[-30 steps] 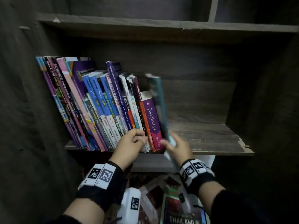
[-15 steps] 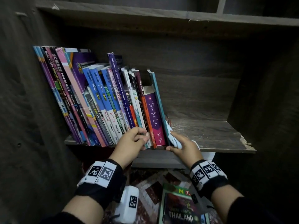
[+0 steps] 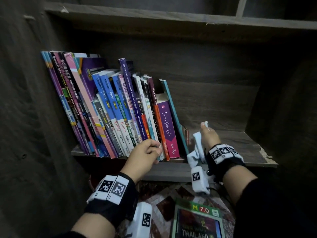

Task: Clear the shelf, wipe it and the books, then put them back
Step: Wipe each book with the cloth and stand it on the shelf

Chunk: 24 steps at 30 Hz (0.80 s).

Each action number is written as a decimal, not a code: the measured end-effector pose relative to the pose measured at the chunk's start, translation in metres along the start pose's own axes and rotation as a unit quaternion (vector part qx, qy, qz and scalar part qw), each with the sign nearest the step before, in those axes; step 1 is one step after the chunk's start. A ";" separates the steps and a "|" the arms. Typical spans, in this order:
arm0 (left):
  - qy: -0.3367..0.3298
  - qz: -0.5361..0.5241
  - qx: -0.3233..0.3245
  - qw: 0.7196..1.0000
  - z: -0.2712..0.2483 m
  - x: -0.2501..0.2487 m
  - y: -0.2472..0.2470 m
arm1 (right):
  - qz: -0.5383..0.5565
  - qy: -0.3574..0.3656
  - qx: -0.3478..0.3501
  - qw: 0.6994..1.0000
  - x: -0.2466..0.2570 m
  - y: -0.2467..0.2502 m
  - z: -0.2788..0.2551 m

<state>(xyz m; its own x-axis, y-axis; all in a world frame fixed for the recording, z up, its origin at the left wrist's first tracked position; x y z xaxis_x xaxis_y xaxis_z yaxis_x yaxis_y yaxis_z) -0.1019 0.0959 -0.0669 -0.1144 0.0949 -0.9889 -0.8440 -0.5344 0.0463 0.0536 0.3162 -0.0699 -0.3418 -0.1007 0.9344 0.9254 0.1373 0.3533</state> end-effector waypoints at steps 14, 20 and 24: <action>0.002 0.001 0.000 1.000 0.006 0.003 0.003 | 0.021 0.015 0.132 0.991 0.012 -0.083 -0.004; -0.001 0.012 -0.007 1.000 0.003 0.001 0.004 | 0.048 -0.021 0.062 0.997 -0.004 -0.054 -0.008; -0.003 0.038 -0.006 0.999 0.000 0.001 0.003 | 0.064 -0.028 0.039 0.997 -0.012 -0.028 -0.013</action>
<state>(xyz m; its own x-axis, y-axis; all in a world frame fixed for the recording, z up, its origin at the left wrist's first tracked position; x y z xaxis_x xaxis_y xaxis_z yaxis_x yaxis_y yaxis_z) -0.1044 0.0946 -0.0677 -0.1807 0.0595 -0.9817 -0.8268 -0.5498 0.1189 0.0340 0.3006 -0.0918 -0.2327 -0.0217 0.9723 0.9472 0.2219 0.2316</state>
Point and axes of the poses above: each hand's wrist, its own z-axis towards the middle knuckle, its own y-axis out of the back of the hand, x = y × z, the point moved 10 cm from there along z, towards the middle knuckle, and after that the axes turned 9 degrees about -z, right-handed, at the moved point
